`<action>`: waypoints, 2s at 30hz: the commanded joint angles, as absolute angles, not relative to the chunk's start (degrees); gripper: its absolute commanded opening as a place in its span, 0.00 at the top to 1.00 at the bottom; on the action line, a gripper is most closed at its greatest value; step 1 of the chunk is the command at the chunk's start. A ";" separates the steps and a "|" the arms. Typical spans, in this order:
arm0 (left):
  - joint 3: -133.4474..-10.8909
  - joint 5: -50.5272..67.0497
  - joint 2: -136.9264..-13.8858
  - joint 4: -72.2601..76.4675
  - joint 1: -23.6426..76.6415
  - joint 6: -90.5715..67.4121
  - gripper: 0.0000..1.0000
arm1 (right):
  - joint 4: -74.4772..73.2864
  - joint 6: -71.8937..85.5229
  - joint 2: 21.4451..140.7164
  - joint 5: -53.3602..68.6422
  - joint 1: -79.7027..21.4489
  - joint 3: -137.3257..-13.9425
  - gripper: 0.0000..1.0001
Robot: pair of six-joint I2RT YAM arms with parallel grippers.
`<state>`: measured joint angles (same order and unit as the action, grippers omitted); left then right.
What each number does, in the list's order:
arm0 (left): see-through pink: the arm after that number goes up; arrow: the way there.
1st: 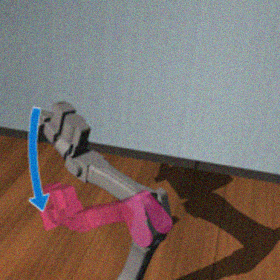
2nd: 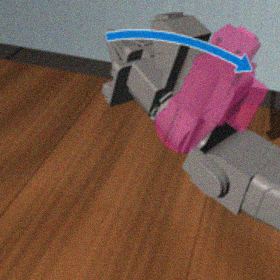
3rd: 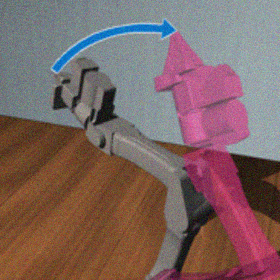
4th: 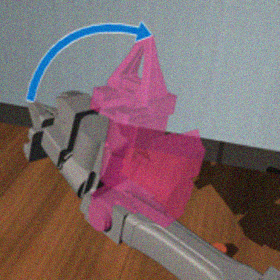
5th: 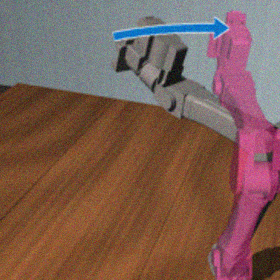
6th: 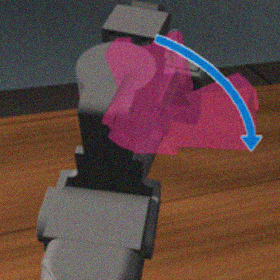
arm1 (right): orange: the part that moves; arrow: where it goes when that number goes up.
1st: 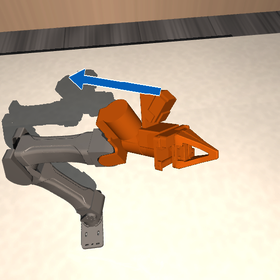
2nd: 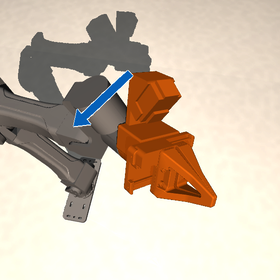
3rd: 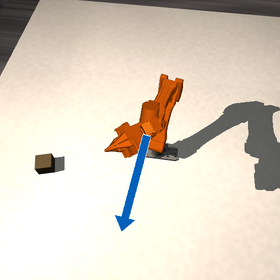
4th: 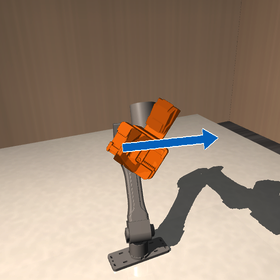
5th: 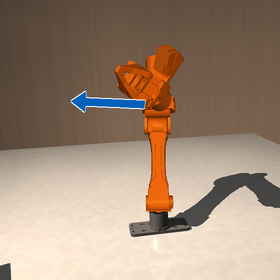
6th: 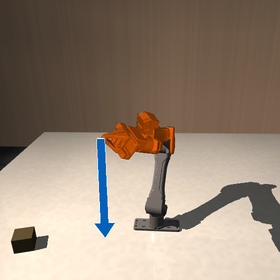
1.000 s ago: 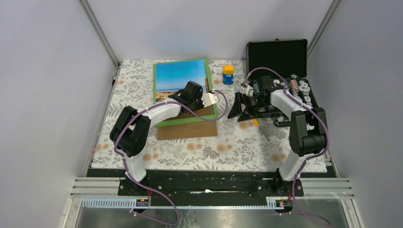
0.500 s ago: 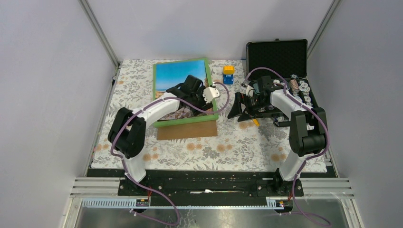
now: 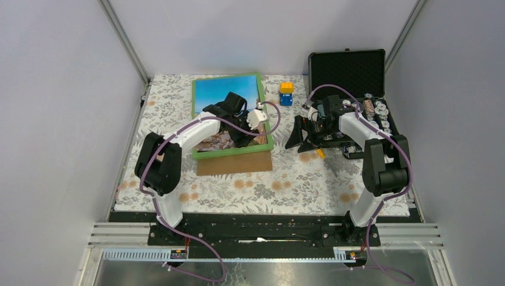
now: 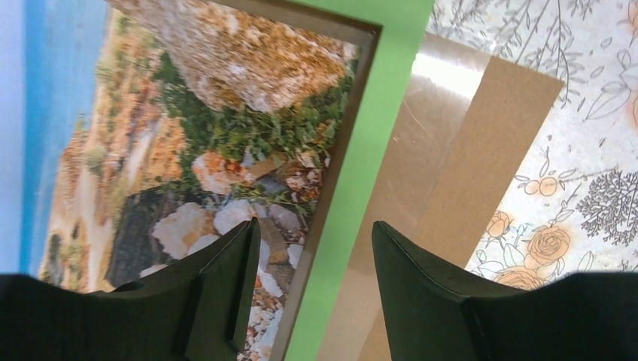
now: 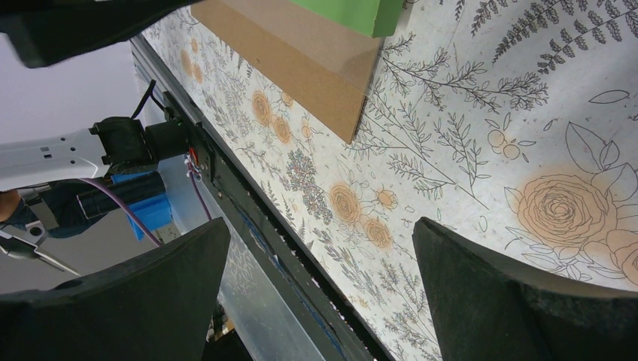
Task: Take the photo out of the frame
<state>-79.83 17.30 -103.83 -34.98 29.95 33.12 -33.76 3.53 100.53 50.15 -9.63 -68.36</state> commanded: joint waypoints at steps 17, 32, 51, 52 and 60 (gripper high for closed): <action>-66.40 20.40 -101.68 -38.54 35.28 43.62 0.53 | -33.40 4.04 100.03 51.84 -9.23 -69.35 0.00; -65.66 18.71 -94.63 -42.39 36.91 42.25 0.30 | -33.43 3.56 100.06 52.01 -9.29 -68.92 0.00; -106.35 26.18 -93.42 -55.32 8.06 21.94 0.01 | -34.85 -4.95 86.95 32.88 -8.91 -84.03 0.00; -107.89 26.95 -93.99 -55.63 5.60 20.51 0.01 | -34.81 -5.31 85.98 31.31 -8.44 -84.56 0.00; -107.43 28.26 -97.03 -55.69 -12.26 12.50 0.01 | -34.54 -3.51 83.22 31.40 3.99 -81.80 0.00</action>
<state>-108.09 26.20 -94.85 -54.39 -7.60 18.59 -33.93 -3.62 83.79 33.32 -2.22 -83.61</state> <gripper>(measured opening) 0.987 0.994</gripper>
